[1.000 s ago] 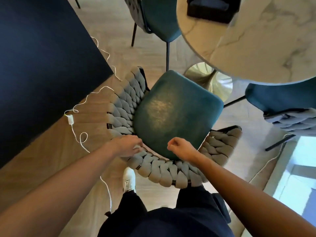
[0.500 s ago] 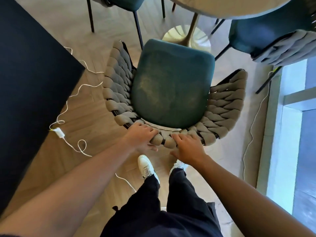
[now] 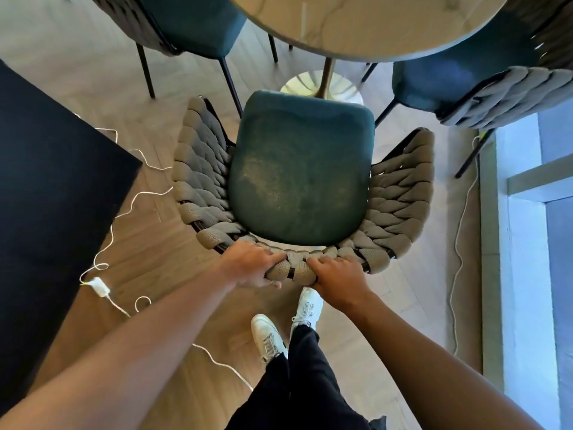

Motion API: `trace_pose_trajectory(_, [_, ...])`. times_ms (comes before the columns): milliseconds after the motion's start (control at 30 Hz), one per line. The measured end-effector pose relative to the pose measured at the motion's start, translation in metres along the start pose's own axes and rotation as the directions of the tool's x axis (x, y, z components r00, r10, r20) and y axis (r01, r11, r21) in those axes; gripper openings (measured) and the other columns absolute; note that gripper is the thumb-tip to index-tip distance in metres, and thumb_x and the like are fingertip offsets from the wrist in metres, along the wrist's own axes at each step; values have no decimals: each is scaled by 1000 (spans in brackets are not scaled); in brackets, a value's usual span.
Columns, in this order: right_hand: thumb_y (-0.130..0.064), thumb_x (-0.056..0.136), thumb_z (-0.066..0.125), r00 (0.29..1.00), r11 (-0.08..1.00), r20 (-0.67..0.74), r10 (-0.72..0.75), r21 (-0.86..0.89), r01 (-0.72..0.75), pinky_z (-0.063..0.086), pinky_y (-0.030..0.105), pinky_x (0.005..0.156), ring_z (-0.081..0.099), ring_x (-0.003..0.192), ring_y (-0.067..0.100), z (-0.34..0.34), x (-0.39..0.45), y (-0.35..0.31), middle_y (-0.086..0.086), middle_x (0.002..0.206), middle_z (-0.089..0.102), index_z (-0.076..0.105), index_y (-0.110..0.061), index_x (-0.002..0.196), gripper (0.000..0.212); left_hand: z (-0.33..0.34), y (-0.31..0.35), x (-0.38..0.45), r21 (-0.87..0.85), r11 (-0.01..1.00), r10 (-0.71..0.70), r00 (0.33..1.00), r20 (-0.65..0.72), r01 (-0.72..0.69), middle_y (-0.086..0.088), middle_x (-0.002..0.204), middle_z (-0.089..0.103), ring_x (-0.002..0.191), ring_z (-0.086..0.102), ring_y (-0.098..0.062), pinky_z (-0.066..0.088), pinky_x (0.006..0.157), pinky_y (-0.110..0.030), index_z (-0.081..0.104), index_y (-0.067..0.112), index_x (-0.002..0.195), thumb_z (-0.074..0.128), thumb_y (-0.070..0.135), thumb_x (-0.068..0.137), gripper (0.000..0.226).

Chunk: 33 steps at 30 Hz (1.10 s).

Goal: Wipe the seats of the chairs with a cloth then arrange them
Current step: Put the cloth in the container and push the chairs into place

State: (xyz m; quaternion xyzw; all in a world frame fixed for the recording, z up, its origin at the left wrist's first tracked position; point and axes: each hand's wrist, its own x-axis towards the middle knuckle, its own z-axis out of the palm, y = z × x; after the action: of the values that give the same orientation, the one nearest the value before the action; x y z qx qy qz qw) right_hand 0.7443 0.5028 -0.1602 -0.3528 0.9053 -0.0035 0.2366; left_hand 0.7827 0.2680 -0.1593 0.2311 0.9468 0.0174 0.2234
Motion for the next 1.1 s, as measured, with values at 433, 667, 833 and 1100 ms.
trace_pose_trajectory(433, [-55, 94, 60, 998, 995, 28, -51, 84, 48, 42, 46, 100, 61, 115, 27, -32, 76, 6, 0, 127, 65, 51, -30, 131, 46, -38, -67, 31, 60, 996, -68, 993, 101, 62, 4, 130, 63, 114, 63, -21, 49, 85, -35, 32, 35, 150, 42, 75, 91, 72])
trace_pose_trajectory(667, [-53, 95, 59, 998, 993, 64, -1, 118, -7, 40, 46, 104, 63, 113, 25, -33, 75, 0, -2, 124, 67, 50, -30, 128, 41, -38, -69, 29, 24, 997, -79, 988, 137, 76, 3, 123, 66, 109, 65, -21, 50, 83, -36, 38, 35, 146, 45, 76, 89, 70])
trace_pose_trajectory(833, [-55, 93, 59, 989, 994, 150, -1, 111, -16, 38, 45, 105, 61, 116, 24, -47, 76, 0, -2, 130, 64, 49, -29, 133, 48, -38, -69, 31, -37, 994, -96, 980, 173, 104, 0, 122, 66, 108, 65, -25, 52, 86, -40, 42, 32, 141, 50, 76, 86, 70])
trace_pose_trajectory(1100, [-60, 90, 62, 831, 965, 556, -30, 233, -121, 51, 41, 100, 60, 115, 24, -110, 113, -10, 4, 135, 60, 50, -25, 141, 63, -79, -111, 21, -259, 961, -8, 948, 319, 95, 2, 134, 60, 120, 59, -25, 51, 95, -43, 47, 29, 142, 46, 75, 89, 70])
